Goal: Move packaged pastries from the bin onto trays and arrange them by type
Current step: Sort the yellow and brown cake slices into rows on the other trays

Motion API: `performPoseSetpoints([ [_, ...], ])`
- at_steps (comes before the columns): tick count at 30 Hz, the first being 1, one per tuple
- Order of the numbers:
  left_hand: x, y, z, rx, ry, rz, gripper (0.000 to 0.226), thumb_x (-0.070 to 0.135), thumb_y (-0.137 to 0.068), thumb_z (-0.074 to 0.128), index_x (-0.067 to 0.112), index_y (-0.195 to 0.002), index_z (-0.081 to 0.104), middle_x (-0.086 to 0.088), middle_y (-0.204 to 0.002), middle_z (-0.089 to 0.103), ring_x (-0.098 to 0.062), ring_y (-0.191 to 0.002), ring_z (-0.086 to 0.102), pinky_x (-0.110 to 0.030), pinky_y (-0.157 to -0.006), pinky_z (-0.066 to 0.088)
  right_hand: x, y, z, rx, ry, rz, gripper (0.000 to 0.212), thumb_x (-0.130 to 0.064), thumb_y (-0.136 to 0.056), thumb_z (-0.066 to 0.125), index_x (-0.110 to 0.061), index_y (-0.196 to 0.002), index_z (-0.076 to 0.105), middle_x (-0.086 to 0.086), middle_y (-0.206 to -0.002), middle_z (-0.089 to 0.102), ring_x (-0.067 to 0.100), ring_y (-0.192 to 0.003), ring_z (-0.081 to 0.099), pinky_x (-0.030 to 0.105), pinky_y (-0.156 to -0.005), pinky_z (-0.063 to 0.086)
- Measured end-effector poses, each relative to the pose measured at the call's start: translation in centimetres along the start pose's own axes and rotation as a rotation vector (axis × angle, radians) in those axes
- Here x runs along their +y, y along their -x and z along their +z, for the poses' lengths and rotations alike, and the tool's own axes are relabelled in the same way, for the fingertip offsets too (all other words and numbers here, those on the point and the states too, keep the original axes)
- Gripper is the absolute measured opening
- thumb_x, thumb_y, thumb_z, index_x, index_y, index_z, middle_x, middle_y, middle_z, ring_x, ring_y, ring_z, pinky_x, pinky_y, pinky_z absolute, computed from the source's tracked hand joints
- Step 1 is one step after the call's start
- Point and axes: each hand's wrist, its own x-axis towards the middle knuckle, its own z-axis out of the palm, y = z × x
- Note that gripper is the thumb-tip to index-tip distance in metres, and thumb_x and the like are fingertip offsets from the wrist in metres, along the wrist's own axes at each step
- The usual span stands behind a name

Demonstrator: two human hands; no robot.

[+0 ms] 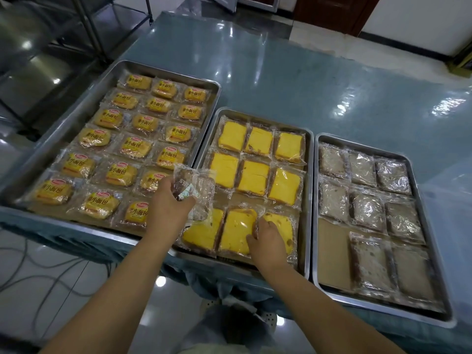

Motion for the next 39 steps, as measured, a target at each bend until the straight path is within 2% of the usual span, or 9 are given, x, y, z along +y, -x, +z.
performPoseSetpoints([
  [8, 1.0, 0.5, 0.7, 0.030, 0.011, -0.030, 0.055, 0.024, -0.079, 0.071, 0.018, -0.127, 0.044, 0.000, -0.106, 0.055, -0.013, -0.080, 0.057, -0.028, -0.061, 0.044, 0.6, 0.0, 0.0, -0.040, -0.058, 0.029, 0.032, -0.009, -0.089, 0.055, -0.006, -0.120, 0.048, 0.009, -0.108, 0.053, 0.014, -0.076, 0.048, 0.027, -0.061, 0.045],
  [12, 1.3, 0.7, 1.2, 0.031, 0.010, -0.017, 0.051, 0.023, -0.081, 0.070, 0.014, -0.125, 0.046, -0.002, -0.106, 0.057, -0.018, -0.084, 0.058, -0.030, -0.064, 0.046, 1.2, 0.5, -0.3, 0.039, -0.148, -0.003, 0.062, -0.006, -0.089, 0.056, -0.012, -0.142, 0.026, 0.006, -0.131, 0.036, 0.013, -0.077, 0.053, 0.019, -0.055, 0.045],
  [17, 2.6, 1.7, 2.6, 0.021, 0.044, -0.010, 0.031, 0.029, -0.087, 0.063, 0.018, -0.112, 0.049, -0.002, -0.094, 0.059, -0.025, -0.079, 0.061, -0.040, -0.064, 0.053, 1.8, 0.8, -1.2, -0.097, -0.059, -0.167, 0.038, -0.004, -0.092, 0.048, -0.010, -0.130, 0.051, 0.008, -0.126, 0.048, 0.019, -0.089, 0.059, 0.026, -0.079, 0.051],
  [22, 5.5, 3.4, 6.1, -0.097, 0.209, 0.003, 0.012, 0.033, -0.091, 0.056, 0.025, -0.100, 0.057, 0.011, -0.084, 0.059, 0.006, -0.062, 0.056, -0.018, -0.053, 0.046, 2.3, 0.7, -4.9, -0.036, -0.558, -0.039, 0.024, -0.027, -0.093, 0.055, -0.027, -0.117, 0.059, -0.007, -0.108, 0.062, 0.011, -0.095, 0.060, 0.017, -0.076, 0.048],
  [26, 8.2, 5.7, 10.5, -0.281, 0.162, 0.137, 0.007, 0.030, -0.089, 0.061, 0.036, -0.087, 0.057, 0.010, -0.085, 0.063, 0.004, -0.069, 0.058, -0.012, -0.060, 0.045, 4.9, 0.7, -8.7, 0.077, -0.785, 0.065, 0.044, -0.042, -0.089, 0.057, -0.029, -0.129, 0.045, -0.014, -0.104, 0.060, 0.010, -0.090, 0.062, 0.027, -0.073, 0.052],
  [30, 10.8, 8.0, 15.5, -0.451, 0.156, 0.231, 0.020, 0.024, -0.085, 0.067, 0.042, -0.091, 0.060, 0.019, -0.089, 0.064, 0.001, -0.085, 0.061, -0.017, -0.072, 0.048, 9.2, 1.3, -12.0, 0.258, -0.923, 0.075, 0.015, -0.041, -0.093, 0.050, -0.029, -0.094, 0.059, -0.005, -0.081, 0.064, 0.009, -0.066, 0.059, 0.025, -0.057, 0.048],
  [33, 12.2, 9.3, 18.8, -0.380, -0.138, 0.579, 0.013, 0.022, -0.080, 0.070, 0.030, -0.089, 0.069, 0.019, -0.084, 0.059, -0.007, -0.086, 0.050, -0.011, -0.068, 0.033, 12.7, 2.2, -13.9, 0.375, -0.966, 0.144, 0.029, -0.043, -0.096, 0.040, -0.023, -0.092, 0.060, 0.001, -0.083, 0.068, 0.013, -0.070, 0.064, 0.022, -0.057, 0.051],
  [36, 12.1, 10.3, 21.0, -0.465, -0.330, 0.834, 0.016, 0.007, -0.079, 0.068, 0.012, -0.093, 0.072, -0.001, -0.099, 0.070, -0.024, -0.094, 0.060, -0.032, -0.076, 0.046, 15.6, 3.5, -14.6, 0.380, -0.959, 0.160, 0.028, -0.039, -0.096, 0.042, -0.023, -0.091, 0.065, 0.003, -0.087, 0.070, 0.015, -0.080, 0.067, 0.026, -0.066, 0.055],
  [39, 10.8, 11.4, 21.8, -0.536, -0.480, 1.023, 0.036, -0.001, -0.063, 0.079, 0.012, -0.096, 0.074, -0.006, -0.104, 0.071, -0.024, -0.087, 0.069, -0.033, -0.071, 0.057, 18.3, 4.5, -14.2, 0.294, -0.710, 0.192, 0.017, -0.022, -0.093, 0.055, -0.021, -0.083, 0.069, -0.003, -0.082, 0.068, 0.013, -0.080, 0.063, 0.029, -0.071, 0.051],
])
